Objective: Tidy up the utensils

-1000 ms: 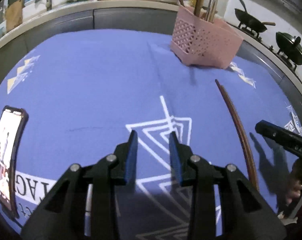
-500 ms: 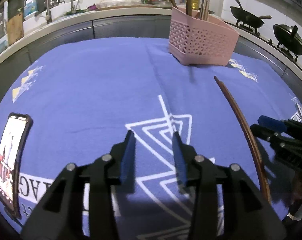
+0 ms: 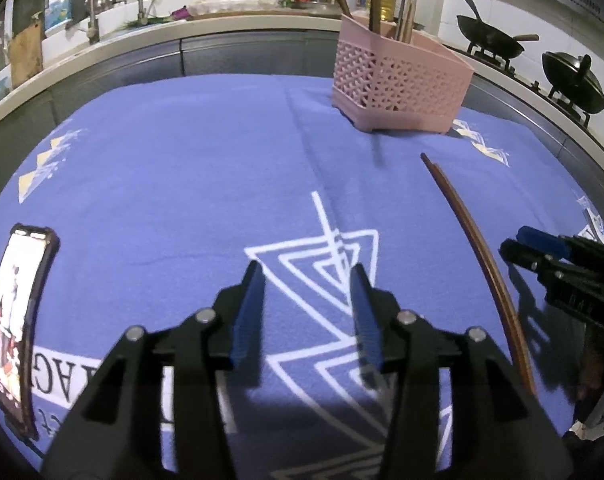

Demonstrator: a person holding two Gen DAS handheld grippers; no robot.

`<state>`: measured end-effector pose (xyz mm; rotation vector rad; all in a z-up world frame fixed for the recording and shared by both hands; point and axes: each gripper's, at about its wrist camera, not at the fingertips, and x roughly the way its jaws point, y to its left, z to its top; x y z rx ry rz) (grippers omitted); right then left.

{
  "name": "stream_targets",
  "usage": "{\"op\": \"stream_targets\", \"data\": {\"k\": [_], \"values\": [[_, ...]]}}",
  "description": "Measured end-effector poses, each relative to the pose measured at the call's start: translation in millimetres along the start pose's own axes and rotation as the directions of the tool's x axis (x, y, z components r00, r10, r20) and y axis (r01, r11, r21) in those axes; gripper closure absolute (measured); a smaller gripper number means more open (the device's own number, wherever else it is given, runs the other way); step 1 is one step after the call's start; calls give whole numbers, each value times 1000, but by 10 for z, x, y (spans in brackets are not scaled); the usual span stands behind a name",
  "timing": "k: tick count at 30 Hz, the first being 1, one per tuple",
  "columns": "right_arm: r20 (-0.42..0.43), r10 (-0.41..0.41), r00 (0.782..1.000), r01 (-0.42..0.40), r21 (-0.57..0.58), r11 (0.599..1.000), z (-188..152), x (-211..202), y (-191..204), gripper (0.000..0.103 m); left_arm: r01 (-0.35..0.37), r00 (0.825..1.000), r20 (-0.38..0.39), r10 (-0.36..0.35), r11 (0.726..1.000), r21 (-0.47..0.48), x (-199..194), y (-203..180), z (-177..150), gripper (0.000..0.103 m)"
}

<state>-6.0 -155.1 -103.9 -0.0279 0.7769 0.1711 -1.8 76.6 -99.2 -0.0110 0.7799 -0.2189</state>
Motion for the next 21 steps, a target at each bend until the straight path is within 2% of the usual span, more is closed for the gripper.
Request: {"op": "stream_targets", "data": {"k": [5,21], "values": [[-7,48,999,-48,64,997,6,-15,-73,65,-2,1000,-1,2,1000,10,13,-22,4,56],[-11,86,996,-85,86,993,-6,-24,-64,65,-1,1000,-2,1,1000,11,17,-46,-4,54]]}}
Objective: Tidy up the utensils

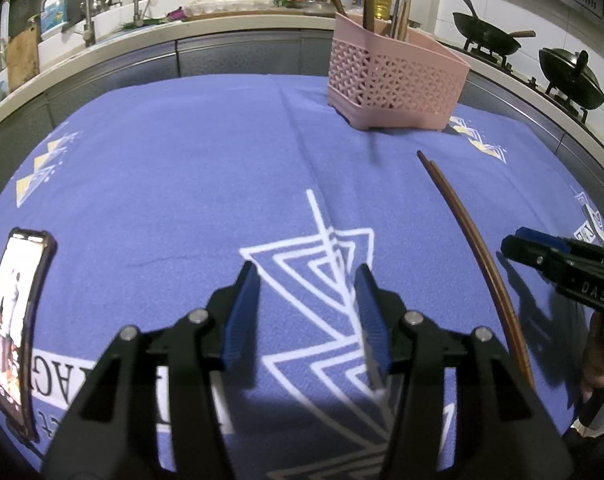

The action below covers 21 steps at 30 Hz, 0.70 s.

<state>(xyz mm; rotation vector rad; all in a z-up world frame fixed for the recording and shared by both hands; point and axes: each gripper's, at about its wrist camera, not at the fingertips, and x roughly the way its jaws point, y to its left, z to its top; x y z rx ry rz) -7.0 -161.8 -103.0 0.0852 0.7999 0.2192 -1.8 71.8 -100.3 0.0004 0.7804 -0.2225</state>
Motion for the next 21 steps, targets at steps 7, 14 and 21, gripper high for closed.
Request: {"op": "stream_targets", "data": {"k": [7,14,21], "values": [[0,5,1000,-5,0,1000,0,-3,-1,65,0,1000,0,0,1000,0,-1,2,-2,54],[-2,14,1000,-14,-21,1000,-12,-16,61,65,0,1000,-1,0,1000,1,1,5,-2,54],[-2,14,1000,-14,-37,999,-23,-15,97,65,-1,1000,-1,1,1000,1,1,2,-5,54]]}}
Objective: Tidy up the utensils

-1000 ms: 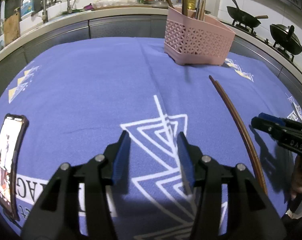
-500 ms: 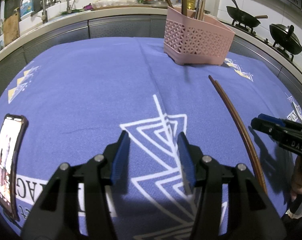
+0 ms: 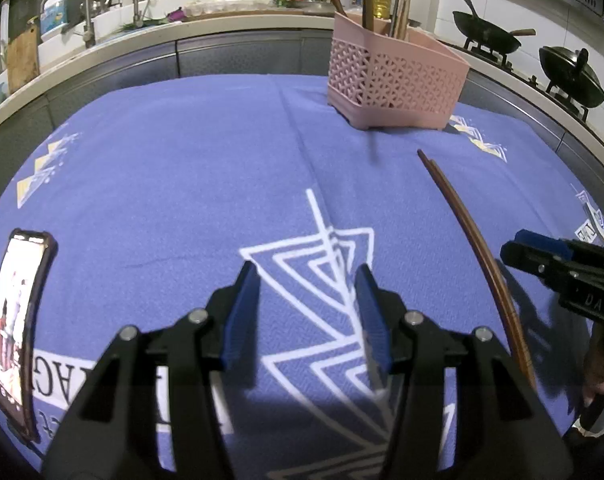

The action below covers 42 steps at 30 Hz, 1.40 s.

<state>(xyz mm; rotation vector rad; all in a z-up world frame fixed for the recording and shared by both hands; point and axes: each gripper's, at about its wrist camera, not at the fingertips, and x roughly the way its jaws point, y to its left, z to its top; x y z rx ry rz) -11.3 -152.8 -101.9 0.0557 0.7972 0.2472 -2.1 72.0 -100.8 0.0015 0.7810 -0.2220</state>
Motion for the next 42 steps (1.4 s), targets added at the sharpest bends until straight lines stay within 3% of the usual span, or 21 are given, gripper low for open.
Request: {"op": "stream_targets", "data": {"k": [42], "values": [[2,3,1000,-3,23,1000,22,1,-59,65,-3,1000,-3,3,1000,10,5,-6,-24,52]]}}
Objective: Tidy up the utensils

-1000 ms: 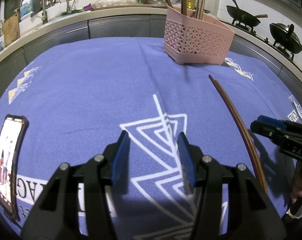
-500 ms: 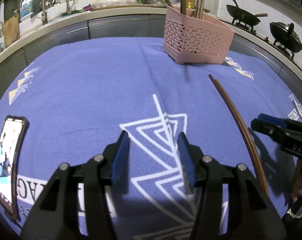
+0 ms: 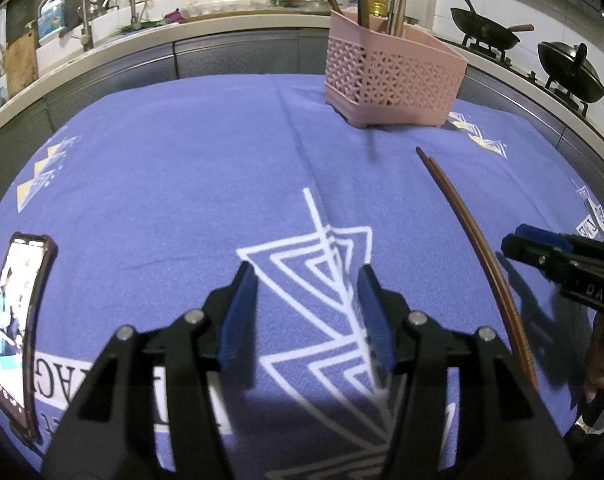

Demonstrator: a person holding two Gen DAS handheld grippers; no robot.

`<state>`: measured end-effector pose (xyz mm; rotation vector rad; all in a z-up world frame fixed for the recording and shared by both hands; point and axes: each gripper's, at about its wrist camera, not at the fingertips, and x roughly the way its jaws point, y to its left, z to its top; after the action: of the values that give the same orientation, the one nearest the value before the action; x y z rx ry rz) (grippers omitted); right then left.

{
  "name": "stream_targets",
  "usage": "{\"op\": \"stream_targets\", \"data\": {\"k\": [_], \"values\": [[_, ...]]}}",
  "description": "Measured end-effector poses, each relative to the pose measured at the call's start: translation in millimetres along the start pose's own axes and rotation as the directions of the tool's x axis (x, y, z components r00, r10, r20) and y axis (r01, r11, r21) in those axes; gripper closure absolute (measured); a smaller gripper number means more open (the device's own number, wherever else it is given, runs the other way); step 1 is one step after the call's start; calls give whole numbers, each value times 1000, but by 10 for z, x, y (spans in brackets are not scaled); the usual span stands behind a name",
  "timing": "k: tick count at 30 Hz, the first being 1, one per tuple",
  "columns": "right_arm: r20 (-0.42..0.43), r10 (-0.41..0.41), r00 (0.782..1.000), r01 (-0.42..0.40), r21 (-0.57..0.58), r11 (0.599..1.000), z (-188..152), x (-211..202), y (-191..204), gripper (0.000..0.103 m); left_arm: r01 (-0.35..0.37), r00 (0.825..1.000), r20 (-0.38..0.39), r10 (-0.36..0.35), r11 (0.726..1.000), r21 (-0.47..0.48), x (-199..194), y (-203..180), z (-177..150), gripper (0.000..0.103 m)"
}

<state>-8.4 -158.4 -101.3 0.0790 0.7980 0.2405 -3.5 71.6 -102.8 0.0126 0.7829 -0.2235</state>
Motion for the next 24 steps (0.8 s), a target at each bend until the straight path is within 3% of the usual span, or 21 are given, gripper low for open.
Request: {"op": "stream_targets", "data": {"k": [24], "values": [[6,-2,1000,2,7,1000,-5,-18,-1,65,-1,1000,-1,1,1000,1,1,-10,1,52]]}}
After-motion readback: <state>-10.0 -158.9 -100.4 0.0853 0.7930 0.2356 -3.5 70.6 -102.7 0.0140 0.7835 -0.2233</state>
